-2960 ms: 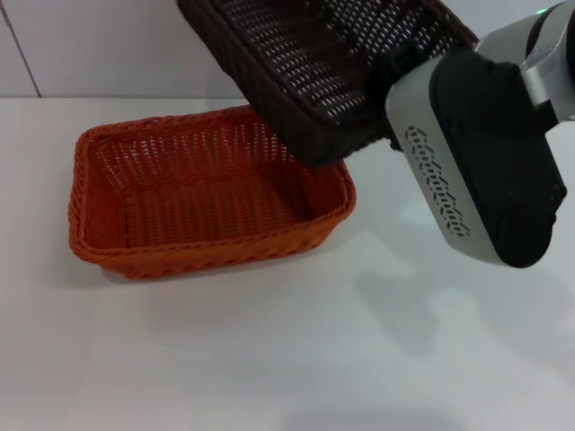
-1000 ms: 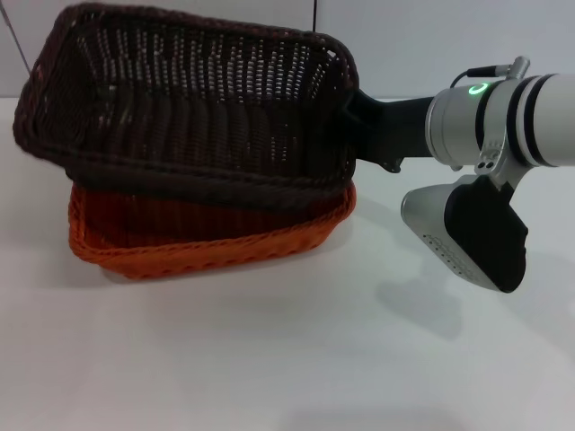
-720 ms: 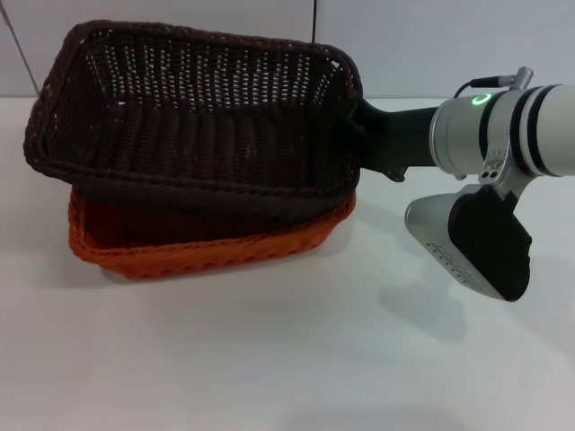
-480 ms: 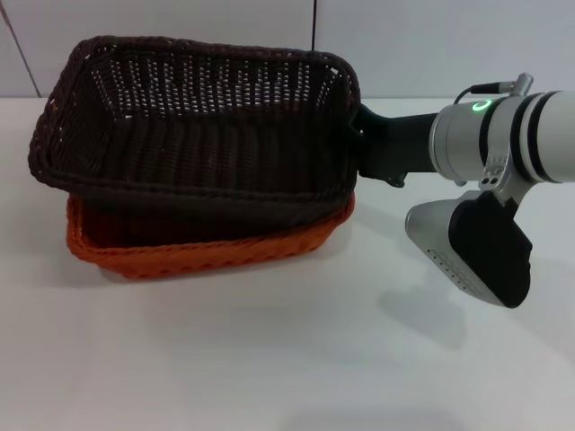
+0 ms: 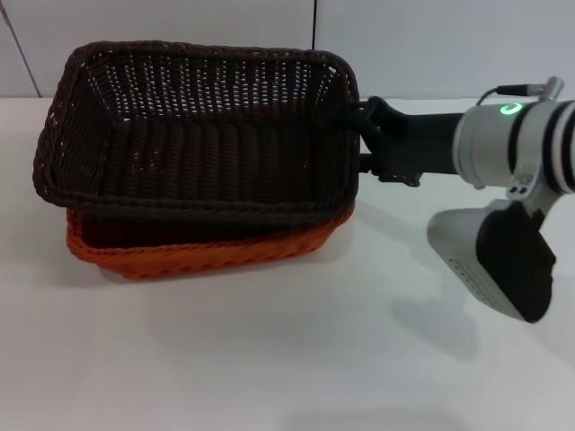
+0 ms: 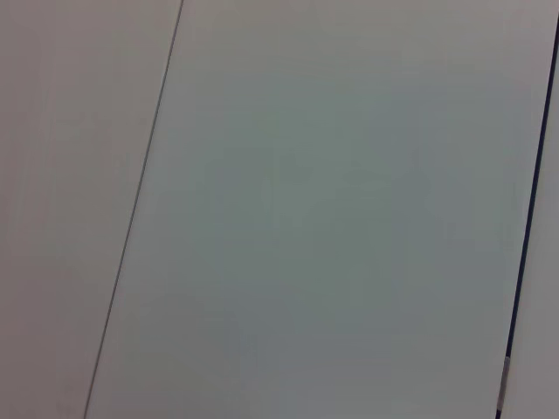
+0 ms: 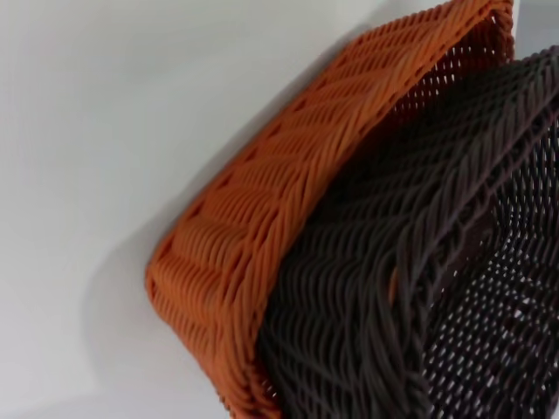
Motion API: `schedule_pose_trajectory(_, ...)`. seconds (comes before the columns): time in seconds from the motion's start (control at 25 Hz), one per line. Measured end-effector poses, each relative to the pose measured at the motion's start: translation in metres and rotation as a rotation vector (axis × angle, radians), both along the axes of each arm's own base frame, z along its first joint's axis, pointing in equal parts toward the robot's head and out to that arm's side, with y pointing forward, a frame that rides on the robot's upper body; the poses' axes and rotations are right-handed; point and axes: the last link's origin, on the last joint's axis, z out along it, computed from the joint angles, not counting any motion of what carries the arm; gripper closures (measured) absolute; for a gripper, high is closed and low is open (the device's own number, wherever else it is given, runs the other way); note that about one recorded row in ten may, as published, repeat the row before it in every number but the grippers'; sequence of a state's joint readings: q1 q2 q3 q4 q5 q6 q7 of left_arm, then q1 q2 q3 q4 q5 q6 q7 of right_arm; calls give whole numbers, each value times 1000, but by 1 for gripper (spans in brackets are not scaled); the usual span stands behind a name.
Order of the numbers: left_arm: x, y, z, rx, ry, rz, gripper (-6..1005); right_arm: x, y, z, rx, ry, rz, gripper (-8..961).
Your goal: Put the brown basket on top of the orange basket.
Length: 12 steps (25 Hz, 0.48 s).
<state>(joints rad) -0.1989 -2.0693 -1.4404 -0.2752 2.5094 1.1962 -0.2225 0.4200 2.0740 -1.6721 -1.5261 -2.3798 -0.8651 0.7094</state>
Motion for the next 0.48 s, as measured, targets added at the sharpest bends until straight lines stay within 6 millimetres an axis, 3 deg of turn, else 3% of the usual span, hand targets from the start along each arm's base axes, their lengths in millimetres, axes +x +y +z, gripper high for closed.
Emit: schedule_pose_trajectory(0.48, -2, -1, -3, -16, -1, 11, 215, 18, -39, 25, 115, 106, -36, 245)
